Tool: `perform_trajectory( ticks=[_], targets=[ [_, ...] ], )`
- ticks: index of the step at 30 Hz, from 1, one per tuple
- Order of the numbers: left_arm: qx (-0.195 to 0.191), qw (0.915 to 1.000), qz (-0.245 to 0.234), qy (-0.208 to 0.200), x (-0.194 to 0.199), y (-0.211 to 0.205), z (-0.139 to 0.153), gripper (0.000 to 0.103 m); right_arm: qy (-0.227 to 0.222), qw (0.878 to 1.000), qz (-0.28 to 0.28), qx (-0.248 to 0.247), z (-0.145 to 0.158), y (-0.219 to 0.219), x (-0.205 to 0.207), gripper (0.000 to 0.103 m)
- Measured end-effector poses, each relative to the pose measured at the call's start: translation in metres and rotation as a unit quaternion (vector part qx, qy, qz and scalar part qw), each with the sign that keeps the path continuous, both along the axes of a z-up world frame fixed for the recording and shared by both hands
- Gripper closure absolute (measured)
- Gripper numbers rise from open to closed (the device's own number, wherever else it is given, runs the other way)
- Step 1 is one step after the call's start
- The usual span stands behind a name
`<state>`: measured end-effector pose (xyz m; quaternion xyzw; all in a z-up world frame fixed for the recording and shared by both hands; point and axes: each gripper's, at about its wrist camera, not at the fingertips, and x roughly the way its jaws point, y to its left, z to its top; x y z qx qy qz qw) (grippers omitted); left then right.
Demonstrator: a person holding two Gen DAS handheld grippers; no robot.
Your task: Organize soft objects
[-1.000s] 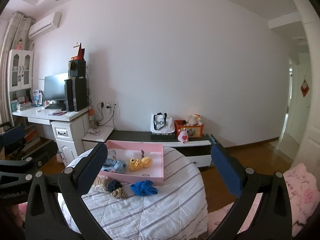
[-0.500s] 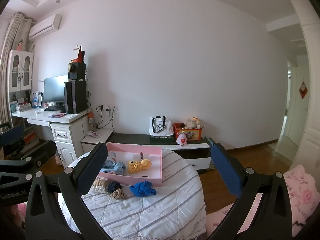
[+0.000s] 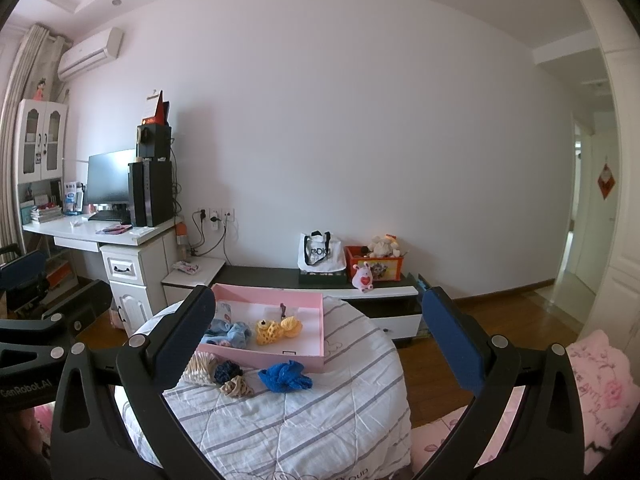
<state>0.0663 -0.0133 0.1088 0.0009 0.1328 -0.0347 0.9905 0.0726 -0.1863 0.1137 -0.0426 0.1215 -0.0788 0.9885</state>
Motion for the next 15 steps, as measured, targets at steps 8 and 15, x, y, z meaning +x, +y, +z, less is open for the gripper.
perform_trajectory(
  ticks=[8,15],
  targets=[
    [-0.001,0.9999,0.002,0.012,0.007,0.000,-0.003,0.000,0.014,1.000,-0.001,0.001,-0.004,-0.003,0.007,0.000],
    [-0.001,0.9990,0.007,0.045,0.030,0.005,-0.015,0.000,0.039,0.999,-0.002,0.003,-0.017,-0.006,0.025,0.000]
  ],
)
